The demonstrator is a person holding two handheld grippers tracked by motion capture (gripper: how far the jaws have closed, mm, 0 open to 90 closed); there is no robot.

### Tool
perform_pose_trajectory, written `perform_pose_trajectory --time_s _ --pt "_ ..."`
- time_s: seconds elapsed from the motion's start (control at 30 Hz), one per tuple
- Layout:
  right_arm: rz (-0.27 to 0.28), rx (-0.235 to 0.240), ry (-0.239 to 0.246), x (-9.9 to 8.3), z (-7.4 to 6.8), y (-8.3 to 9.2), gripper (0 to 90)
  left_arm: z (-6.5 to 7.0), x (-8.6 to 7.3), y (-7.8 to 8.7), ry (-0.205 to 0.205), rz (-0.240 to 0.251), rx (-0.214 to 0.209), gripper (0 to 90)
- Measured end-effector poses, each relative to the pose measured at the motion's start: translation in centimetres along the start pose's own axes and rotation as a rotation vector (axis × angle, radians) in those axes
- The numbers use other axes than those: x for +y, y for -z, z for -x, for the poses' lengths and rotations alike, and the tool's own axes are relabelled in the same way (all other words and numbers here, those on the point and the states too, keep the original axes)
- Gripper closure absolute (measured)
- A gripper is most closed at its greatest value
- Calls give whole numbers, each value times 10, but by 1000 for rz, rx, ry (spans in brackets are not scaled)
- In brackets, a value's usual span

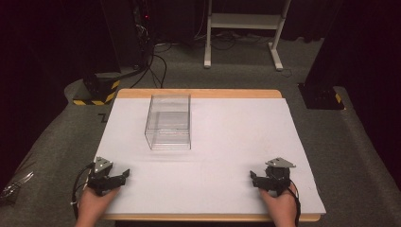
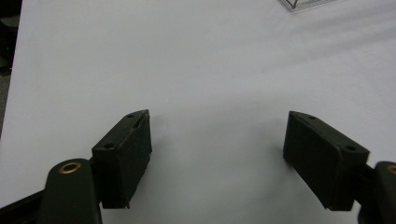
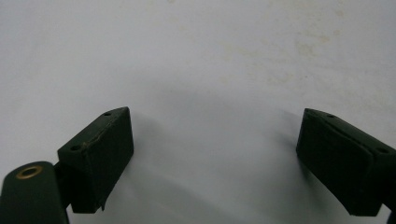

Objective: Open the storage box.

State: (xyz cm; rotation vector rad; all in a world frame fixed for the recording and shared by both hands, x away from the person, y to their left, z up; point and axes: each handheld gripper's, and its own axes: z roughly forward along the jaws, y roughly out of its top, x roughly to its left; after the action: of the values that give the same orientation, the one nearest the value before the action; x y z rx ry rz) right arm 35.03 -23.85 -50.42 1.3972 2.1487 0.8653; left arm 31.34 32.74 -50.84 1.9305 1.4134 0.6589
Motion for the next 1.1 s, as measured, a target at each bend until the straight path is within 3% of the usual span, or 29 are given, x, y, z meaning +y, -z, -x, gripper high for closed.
perform_pose_trajectory --time_s 0.63,0.87,1.1 --pt "1 1 -1 0 0 0 109 0 1 0 3 -8 2 239" --pt "1 2 -3 0 0 0 109 -1 4 2 23 -30 -10 276" --pt "1 2 -2 0 0 0 109 4 10 9 3 9 -30 274"
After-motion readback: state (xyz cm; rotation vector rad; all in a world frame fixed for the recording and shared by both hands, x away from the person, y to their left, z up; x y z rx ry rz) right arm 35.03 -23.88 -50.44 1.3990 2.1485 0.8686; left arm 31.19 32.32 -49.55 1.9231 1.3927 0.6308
